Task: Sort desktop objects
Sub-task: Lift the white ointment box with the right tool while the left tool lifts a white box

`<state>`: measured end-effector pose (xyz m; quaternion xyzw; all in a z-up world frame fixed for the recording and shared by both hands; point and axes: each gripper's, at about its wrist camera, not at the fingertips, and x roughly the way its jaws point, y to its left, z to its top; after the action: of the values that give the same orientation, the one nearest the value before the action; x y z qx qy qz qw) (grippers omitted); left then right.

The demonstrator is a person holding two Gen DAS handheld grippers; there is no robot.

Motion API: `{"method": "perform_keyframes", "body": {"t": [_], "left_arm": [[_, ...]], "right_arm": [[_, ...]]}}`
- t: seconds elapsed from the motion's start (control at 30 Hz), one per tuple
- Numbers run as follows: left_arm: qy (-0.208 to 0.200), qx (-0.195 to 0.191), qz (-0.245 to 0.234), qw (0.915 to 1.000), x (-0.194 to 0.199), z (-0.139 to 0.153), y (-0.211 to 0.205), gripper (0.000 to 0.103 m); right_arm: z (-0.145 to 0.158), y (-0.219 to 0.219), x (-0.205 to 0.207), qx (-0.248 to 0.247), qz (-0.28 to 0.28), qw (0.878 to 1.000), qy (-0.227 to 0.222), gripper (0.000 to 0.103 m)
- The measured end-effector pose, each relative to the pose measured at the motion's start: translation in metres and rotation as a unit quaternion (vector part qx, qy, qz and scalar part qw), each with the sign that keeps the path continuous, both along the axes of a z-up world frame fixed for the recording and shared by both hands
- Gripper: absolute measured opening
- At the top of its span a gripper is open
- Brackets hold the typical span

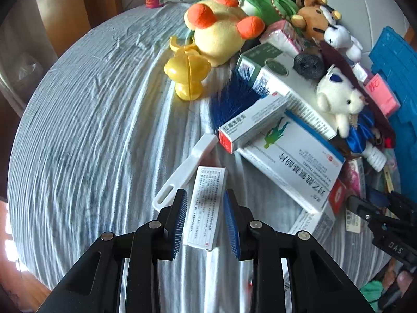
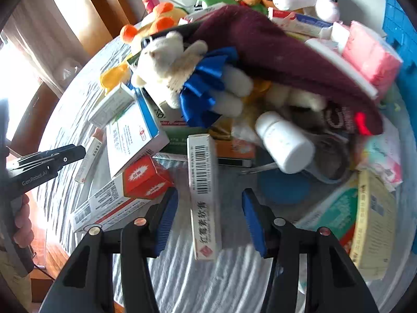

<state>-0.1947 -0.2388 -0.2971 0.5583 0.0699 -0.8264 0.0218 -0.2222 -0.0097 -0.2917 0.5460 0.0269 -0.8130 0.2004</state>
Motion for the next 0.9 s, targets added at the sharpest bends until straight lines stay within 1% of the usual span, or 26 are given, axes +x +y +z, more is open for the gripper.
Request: {"method": "perform_keyframes", "body": {"t": [0.03, 0.1, 0.13, 0.17, 0.2, 0.23, 0.27, 0.37, 0.43, 0.63, 0.77, 0.9], "left_arm": [[-0.004, -0.003, -0.004, 1.0000, -0.001, -0.004, 0.001, 0.040], [-0.008, -0.016, -0.010, 0.9998, 0.000, -0.010, 0.005, 0.039], [-0.008, -0.026, -0.013, 0.9995, 0.001, -0.012, 0.007, 0.032], [-0.007, -0.037, -0.015, 0.9992, 0.003, -0.014, 0.009, 0.030], [-0.008, -0.037, -0.013, 0.9992, 0.004, -0.014, 0.009, 0.029], [-0.009, -0.036, -0.009, 0.9993, 0.005, -0.013, 0.009, 0.028], [-0.009, -0.035, -0.005, 0.9993, 0.005, -0.012, 0.009, 0.028], [0.013, -0.049, -0.008, 0.9987, 0.008, 0.006, 0.013, 0.027], [0.029, -0.046, -0.007, 0.9985, 0.010, 0.021, 0.014, 0.027], [0.084, -0.035, -0.006, 0.9958, 0.019, 0.075, 0.023, 0.027], [0.116, -0.042, 0.000, 0.9924, 0.022, 0.112, 0.035, 0.027], [0.142, -0.052, 0.010, 0.9884, 0.023, 0.149, 0.052, 0.028]], "right_arm": [[-0.004, -0.002, 0.000, 0.003, -0.001, 1.000, -0.002, 0.051], [-0.010, -0.005, 0.004, 0.014, -0.003, 1.000, 0.005, 0.051], [-0.011, -0.006, 0.005, 0.021, -0.002, 1.000, 0.008, 0.051], [-0.011, -0.007, 0.007, 0.033, -0.004, 0.999, 0.014, 0.043], [-0.011, -0.008, 0.008, 0.047, -0.006, 0.999, 0.020, 0.027], [-0.011, -0.009, 0.009, 0.061, -0.009, 0.998, 0.026, 0.023], [-0.011, -0.006, 0.009, 0.058, -0.015, 0.998, 0.023, 0.018], [-0.003, 0.002, 0.010, 0.027, -0.032, 0.999, 0.009, 0.018], [0.008, 0.004, 0.012, 0.010, -0.034, 0.999, 0.011, 0.018], [0.062, 0.003, 0.018, -0.017, -0.019, 0.998, 0.058, 0.018], [0.106, 0.010, 0.024, -0.031, -0.004, 0.996, 0.087, 0.018], [0.142, 0.012, 0.019, -0.038, 0.012, 0.993, 0.112, 0.018]]}}
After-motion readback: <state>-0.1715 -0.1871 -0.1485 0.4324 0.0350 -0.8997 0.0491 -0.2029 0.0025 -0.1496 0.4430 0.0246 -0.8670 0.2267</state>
